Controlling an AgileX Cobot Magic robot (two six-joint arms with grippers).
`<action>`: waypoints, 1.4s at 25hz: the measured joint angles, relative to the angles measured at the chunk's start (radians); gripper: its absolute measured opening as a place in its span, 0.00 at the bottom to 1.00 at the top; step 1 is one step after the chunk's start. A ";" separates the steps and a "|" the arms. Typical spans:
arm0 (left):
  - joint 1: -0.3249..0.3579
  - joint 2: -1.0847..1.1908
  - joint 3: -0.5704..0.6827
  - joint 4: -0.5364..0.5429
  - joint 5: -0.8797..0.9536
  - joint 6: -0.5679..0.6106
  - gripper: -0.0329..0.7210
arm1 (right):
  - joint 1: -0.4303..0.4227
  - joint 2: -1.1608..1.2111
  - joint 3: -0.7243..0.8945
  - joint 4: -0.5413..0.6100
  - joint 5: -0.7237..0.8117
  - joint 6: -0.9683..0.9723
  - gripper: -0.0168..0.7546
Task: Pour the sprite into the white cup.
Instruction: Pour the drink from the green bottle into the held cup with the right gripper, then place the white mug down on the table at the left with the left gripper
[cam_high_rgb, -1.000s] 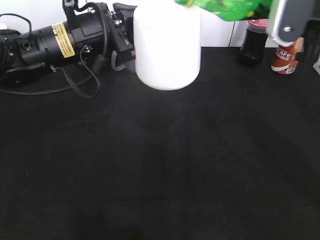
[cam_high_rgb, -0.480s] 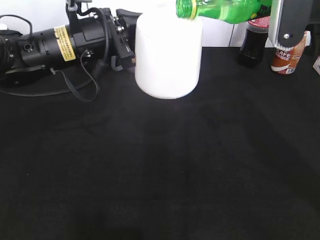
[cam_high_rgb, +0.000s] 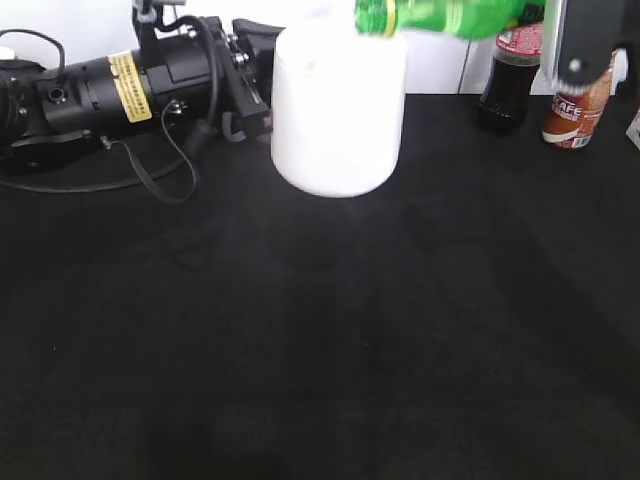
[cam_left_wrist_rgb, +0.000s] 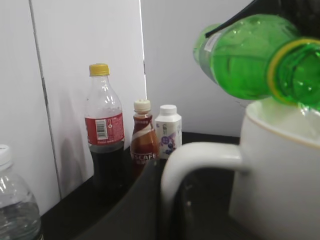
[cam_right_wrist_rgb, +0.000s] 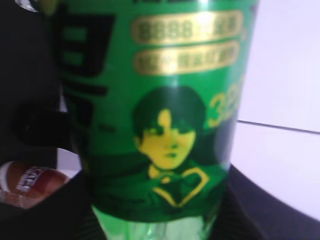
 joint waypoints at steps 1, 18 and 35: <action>0.000 0.000 0.000 0.000 -0.005 0.000 0.09 | 0.000 0.000 -0.006 0.000 0.009 0.000 0.48; 0.000 0.082 0.000 -0.043 -0.008 0.016 0.09 | 0.000 0.000 -0.007 0.003 0.005 -0.003 0.47; 0.000 0.082 0.000 -0.045 -0.008 0.019 0.09 | 0.000 0.000 -0.007 -0.008 0.005 -0.014 0.47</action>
